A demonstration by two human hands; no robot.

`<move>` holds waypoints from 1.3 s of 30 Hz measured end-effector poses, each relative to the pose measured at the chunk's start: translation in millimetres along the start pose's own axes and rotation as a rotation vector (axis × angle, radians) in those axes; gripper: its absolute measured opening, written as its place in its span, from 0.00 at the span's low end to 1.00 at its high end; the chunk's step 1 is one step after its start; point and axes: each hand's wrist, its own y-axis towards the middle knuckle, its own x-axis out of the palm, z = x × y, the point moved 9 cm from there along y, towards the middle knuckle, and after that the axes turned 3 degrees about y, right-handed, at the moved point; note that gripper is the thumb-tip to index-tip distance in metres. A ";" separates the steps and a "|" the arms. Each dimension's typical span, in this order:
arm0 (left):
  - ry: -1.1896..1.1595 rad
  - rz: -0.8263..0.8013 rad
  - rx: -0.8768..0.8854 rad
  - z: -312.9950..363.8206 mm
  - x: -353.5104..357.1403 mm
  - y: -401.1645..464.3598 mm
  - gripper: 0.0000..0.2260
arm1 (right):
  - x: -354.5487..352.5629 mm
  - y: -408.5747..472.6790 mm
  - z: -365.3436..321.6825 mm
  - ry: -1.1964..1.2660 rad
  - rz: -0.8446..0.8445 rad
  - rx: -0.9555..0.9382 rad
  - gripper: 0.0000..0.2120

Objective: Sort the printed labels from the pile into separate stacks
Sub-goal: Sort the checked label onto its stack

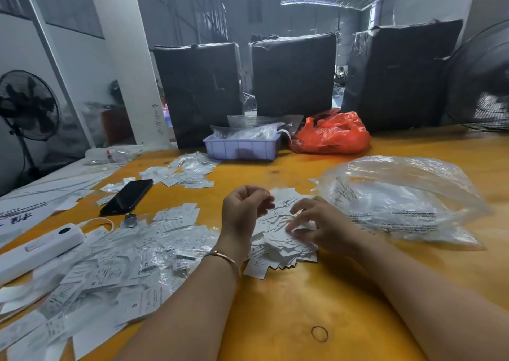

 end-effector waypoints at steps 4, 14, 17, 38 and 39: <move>0.244 -0.103 0.095 1.1 -4.2 -10.5 0.05 | 3.8 2.6 -0.5 0.021 -0.009 -0.017 0.12; 0.464 -0.099 0.152 11.1 -47.0 -19.8 0.03 | 7.6 3.4 -0.1 -0.017 -0.053 -0.034 0.13; 0.488 -0.052 0.175 16.9 -70.9 -23.7 0.03 | 10.7 4.6 1.9 -0.032 -0.095 -0.004 0.17; 0.484 -0.173 0.047 18.8 -26.0 1.4 0.02 | -6.0 3.0 -20.9 0.228 0.179 -0.071 0.03; 0.437 -0.154 0.025 15.4 -27.0 3.3 0.02 | -5.0 3.3 -18.1 0.299 0.159 -0.038 0.04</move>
